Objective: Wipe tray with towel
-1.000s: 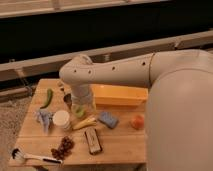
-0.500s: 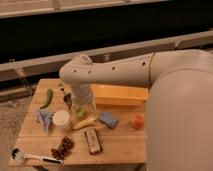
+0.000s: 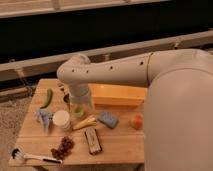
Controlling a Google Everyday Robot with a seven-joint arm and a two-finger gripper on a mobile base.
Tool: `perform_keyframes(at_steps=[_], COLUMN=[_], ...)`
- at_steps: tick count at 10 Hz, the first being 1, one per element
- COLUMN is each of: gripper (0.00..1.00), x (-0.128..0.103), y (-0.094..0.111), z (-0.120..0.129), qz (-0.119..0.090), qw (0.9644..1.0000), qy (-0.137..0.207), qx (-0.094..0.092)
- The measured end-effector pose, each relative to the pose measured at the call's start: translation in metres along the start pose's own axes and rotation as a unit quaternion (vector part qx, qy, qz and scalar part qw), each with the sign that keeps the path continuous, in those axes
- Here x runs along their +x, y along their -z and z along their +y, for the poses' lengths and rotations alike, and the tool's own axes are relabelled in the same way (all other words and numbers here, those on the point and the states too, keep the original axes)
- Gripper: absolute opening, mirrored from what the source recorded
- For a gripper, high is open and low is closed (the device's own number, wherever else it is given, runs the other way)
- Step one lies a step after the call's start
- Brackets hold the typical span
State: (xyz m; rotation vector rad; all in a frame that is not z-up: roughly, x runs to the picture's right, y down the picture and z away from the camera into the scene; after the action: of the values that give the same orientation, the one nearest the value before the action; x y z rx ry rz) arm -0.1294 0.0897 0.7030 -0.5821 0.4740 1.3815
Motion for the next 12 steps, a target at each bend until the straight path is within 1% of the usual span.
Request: perform_keyframes(at_steps=[1,3,4,6,8,9,10,12], gripper=[0.65,0.65,0.65,0.65,0.65,0.65,0.65,0.65], x=[-0.006,-0.026,-0.036,-0.056,-0.069,-0.072,-0.070,-0.058], y=[0.002,0.003,0.002,-0.006,-0.019,-0.034,-0.047,-0.074], z=[0.014,0.054,0.080,0.115,0.150,0.167,0.178,0.194], qz=[-0.005,-0.020,-0.023,-0.027,-0.026,-0.021,-0.018,-0.010], qw=[0.9999,0.9987,0.9974,0.9945,0.9908,0.9882,0.9863,0.9832], qy=[0.013,0.047,0.069,0.101,0.132,0.152,0.164,0.181], qx=[-0.001,0.001,-0.002,-0.005,-0.010,-0.010,-0.011,-0.021])
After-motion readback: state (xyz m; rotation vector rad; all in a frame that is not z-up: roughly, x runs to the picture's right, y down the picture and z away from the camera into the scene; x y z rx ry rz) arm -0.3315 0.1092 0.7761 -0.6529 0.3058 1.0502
